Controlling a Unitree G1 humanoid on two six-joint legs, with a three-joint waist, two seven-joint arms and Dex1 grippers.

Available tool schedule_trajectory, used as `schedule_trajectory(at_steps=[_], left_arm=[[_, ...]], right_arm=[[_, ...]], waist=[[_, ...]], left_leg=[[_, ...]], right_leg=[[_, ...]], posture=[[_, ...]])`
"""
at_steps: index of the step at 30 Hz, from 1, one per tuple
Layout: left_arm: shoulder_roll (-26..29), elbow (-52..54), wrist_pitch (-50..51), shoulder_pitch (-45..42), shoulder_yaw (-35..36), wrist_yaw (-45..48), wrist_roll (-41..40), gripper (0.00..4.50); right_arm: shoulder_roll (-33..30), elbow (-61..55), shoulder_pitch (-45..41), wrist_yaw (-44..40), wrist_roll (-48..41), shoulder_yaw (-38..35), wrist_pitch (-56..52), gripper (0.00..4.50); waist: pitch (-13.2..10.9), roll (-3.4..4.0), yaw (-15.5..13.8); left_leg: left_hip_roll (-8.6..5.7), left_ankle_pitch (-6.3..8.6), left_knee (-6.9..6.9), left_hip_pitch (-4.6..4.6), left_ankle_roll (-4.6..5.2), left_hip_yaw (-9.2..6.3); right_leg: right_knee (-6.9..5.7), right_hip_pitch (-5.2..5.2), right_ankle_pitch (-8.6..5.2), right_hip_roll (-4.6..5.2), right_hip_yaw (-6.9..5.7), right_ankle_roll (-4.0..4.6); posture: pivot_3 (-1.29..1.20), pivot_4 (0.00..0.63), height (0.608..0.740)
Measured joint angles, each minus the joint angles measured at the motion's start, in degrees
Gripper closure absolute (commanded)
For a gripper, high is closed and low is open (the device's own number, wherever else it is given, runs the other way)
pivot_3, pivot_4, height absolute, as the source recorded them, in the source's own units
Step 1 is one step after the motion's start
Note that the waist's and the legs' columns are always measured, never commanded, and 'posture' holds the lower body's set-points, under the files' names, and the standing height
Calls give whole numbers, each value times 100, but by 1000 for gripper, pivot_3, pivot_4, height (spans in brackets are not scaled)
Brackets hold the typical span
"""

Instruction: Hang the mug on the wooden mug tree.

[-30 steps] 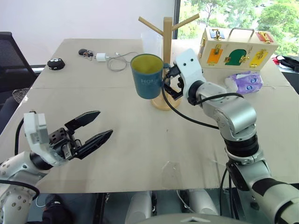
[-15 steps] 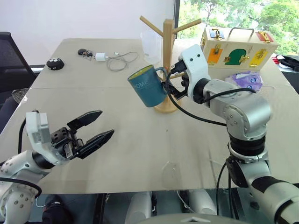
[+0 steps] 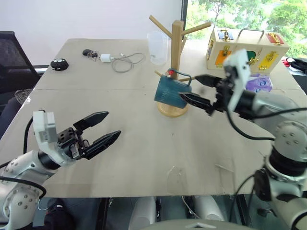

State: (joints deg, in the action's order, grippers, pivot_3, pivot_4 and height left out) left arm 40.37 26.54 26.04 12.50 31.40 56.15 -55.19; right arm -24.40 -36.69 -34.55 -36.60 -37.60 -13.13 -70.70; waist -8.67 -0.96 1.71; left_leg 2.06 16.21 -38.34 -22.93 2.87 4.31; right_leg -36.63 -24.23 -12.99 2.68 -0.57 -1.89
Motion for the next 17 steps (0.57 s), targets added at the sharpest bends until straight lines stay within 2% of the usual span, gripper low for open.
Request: schedule_trajectory(at_steps=[3,7,13,17], left_arm=[[21,76,53,160,-53,-155,171,0],[59,213,90,426,-28,-217,292,0],[152,121,98,861,67,-234,718,0],[174,-104,73,901,93,-210,1002,0]], right_arm=[[-949,-100,1286,-812,19,-367,1006,41],[-1503,-78,2824,-1522,288,-873,2156,41],[-1565,-26,4571,-2047,673,-1523,3633,41],[-1565,207,5136,-2158,928,-1741,4429,41]], waist=[[-2,-2,-15],[-3,-3,-27],[-4,-6,-89],[-1,-11,-114]], left_leg=[[0,1,3,-2,2,1],[3,2,3,5,3,5],[10,1,-7,26,2,13],[10,0,-19,28,3,13]], right_leg=[[10,1,0,-1,2,-3],[9,3,-3,-8,7,-2],[6,15,-21,-40,20,-12],[1,18,-22,-31,22,-12]], posture=[[0,150,740],[0,150,740],[0,150,740],[0,150,740]])
